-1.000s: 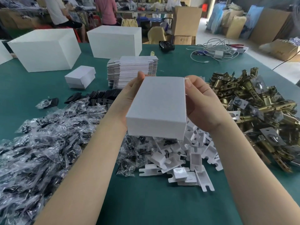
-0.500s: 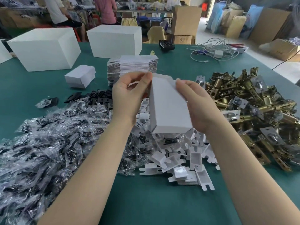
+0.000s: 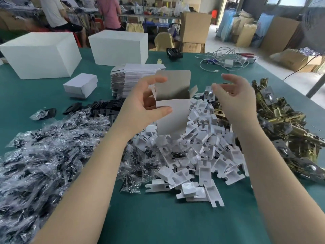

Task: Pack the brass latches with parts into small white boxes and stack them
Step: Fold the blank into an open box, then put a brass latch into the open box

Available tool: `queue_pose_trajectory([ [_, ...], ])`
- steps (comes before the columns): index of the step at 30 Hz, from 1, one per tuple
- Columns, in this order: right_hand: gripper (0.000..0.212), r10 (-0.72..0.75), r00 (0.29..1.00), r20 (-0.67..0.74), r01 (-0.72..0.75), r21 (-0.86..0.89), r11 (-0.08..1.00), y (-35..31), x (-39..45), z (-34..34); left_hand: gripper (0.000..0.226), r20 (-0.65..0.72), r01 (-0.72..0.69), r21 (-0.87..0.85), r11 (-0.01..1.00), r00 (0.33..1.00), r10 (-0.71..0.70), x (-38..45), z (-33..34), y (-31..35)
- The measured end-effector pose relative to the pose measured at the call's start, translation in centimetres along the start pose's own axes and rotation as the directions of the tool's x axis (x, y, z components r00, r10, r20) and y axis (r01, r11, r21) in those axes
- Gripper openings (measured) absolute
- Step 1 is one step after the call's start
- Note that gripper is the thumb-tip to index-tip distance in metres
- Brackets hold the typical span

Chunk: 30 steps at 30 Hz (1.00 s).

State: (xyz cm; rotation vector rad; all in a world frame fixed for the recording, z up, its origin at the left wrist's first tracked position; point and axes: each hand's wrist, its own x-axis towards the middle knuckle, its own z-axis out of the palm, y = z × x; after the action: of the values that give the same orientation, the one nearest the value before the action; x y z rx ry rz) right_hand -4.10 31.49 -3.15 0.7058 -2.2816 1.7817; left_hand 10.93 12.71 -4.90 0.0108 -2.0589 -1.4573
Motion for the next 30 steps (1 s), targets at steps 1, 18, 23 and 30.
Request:
queue_pose_trajectory([
  [1, 0.038, -0.007, 1.000, -0.026, 0.003, -0.175, 0.985, 0.7, 1.3, -0.9, 0.058, 0.018, 0.003, 0.012, 1.000, 1.000, -0.003, 0.0, 0.3, 0.0],
  [18, 0.017, 0.266, 0.902, 0.340, 0.346, -0.938, 0.023, 6.2, 7.3, 1.1, 0.061, 0.058, 0.019, 0.058, 0.998, 0.998, -0.023, -0.2, 1.6, 0.2],
  [23, 0.004, 0.262, 0.908, 0.326, 0.333, -0.943, 0.021, 6.3, 7.6, 0.4, 0.062, 0.066, 0.026, 0.074, 0.997, 0.997, -0.031, -0.3, 1.6, 0.3],
  [30, 0.024, 0.406, 0.841, 0.358, 0.283, -0.930, 0.234, 5.8, 8.4, -0.8, 0.062, 0.083, 0.027, 0.060, 0.998, 0.996, -0.032, -0.2, 1.6, 0.1],
])
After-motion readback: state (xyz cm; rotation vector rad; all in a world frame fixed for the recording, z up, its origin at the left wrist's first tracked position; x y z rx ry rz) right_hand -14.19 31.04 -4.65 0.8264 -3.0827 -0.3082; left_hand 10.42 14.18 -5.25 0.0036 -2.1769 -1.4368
